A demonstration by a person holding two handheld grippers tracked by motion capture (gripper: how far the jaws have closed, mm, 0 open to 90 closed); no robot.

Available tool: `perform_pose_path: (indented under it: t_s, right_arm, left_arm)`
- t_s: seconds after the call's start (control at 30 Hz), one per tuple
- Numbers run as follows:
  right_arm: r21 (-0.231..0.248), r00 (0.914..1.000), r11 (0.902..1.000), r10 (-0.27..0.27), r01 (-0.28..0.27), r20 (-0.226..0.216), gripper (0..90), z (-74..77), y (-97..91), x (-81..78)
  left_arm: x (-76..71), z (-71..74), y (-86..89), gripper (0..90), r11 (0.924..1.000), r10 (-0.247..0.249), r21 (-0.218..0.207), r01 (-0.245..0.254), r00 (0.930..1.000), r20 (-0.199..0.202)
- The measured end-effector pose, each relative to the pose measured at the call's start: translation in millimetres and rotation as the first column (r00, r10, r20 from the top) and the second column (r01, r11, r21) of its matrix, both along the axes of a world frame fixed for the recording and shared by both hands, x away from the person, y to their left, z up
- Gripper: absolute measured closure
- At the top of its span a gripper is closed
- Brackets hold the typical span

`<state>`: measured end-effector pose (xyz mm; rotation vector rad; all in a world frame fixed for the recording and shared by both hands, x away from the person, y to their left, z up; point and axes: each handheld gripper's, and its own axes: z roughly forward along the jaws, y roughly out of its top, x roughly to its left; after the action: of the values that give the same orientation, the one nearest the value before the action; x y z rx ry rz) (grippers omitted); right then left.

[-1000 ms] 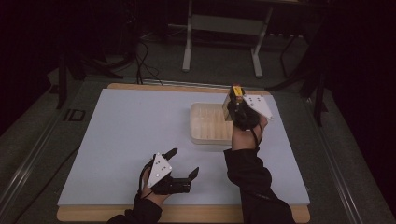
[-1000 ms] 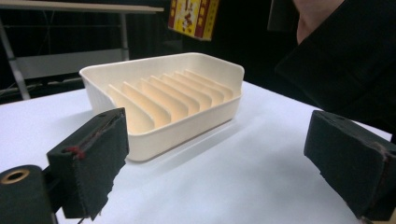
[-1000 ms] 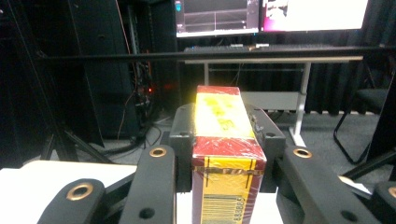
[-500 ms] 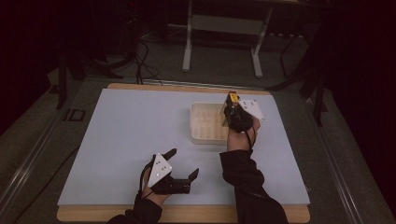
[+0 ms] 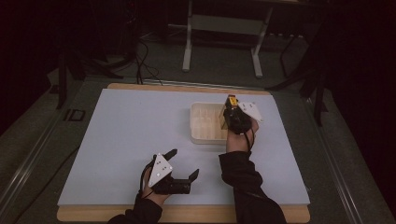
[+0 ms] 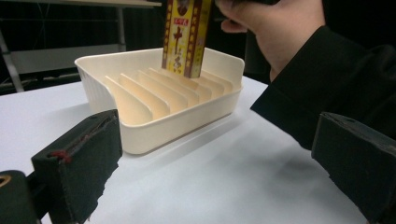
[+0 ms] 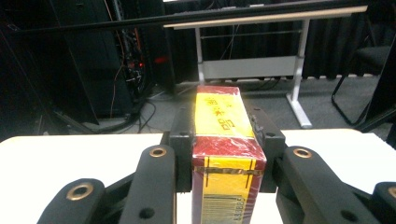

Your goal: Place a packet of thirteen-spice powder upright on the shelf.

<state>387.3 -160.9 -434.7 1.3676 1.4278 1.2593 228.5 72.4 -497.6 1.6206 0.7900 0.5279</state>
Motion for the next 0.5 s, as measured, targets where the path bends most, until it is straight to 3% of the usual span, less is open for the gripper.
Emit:
perform_pose_path:
  t_s: [0.2,0.37,0.5]
  right_arm:
    - [-0.013,0.9997,0.9999,-0.01,0.009,-0.024,67.8,-8.5,-1.4,2.1]
    - [-0.02,0.9996,0.9995,-0.023,0.023,-0.015,67.8,-9.8,-3.9,0.9]
    - [0.003,0.9993,0.9995,-0.03,0.03,-0.023,67.8,-9.7,-9.7,2.1]
  left_arm:
    - [0.1,0.3,-0.3,2.7,1.0,0.001,0.001,-0.001,1.0,-0.001]
    - [-0.1,0.3,-0.5,2.7,1.0,-0.002,0.0,0.002,1.0,-0.001]
    - [-0.2,0.3,-1.1,2.7,0.9999,-0.006,0.008,0.006,1.0,0.003]
